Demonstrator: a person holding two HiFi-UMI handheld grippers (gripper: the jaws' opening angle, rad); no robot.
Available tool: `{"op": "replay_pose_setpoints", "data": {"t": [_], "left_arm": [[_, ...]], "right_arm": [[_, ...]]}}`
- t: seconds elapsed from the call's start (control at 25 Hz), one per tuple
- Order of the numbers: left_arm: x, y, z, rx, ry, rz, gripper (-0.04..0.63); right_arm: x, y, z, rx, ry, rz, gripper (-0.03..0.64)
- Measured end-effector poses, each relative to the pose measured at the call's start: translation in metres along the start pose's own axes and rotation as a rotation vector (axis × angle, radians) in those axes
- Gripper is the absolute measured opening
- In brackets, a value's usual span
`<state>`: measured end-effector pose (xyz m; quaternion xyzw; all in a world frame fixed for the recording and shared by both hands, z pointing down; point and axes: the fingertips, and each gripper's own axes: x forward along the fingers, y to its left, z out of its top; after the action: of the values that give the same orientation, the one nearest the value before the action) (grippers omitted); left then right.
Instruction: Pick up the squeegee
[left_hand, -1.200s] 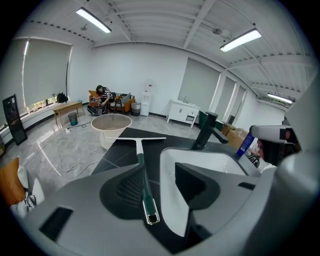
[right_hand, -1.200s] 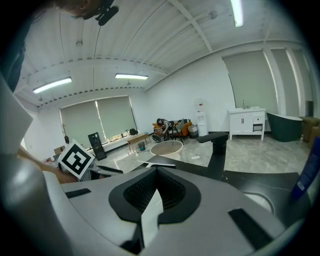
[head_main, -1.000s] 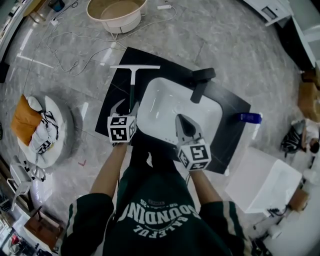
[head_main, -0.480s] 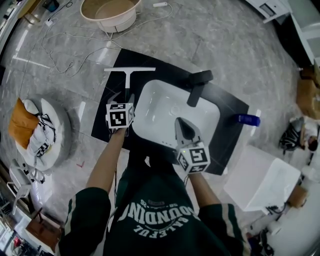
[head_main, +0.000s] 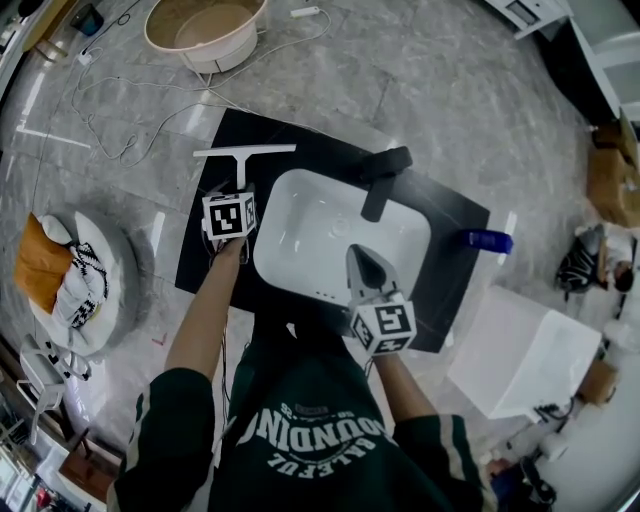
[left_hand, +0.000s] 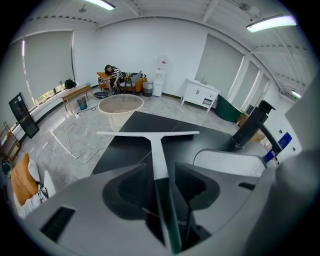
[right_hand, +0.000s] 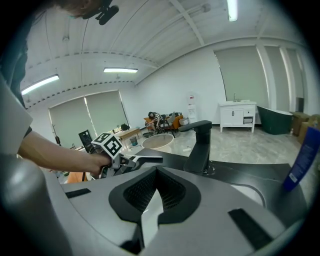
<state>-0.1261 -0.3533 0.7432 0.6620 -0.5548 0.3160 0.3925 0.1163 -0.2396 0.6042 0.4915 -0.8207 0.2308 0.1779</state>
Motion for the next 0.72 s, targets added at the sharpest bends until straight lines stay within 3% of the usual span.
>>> {"op": "replay_pose_setpoints", "data": {"t": [0.32,0.52,0.72], "left_arm": [[0.014,0.004,0.000,0.051,0.069,0.043,0.172],[0.015,0.006,-0.001,0.068,0.067,0.066,0.169],[0.016,0.005,0.001,0.079,0.064,0.063,0.106]], "right_arm": [[-0.008,-0.009,-0.009,0.030,0.012,-0.041,0.002],[-0.015,-0.012,-0.012,0.042,0.016,-0.056,0.002],[-0.018,-0.016,-0.015,0.061,0.010,-0.071,0.002]]}}
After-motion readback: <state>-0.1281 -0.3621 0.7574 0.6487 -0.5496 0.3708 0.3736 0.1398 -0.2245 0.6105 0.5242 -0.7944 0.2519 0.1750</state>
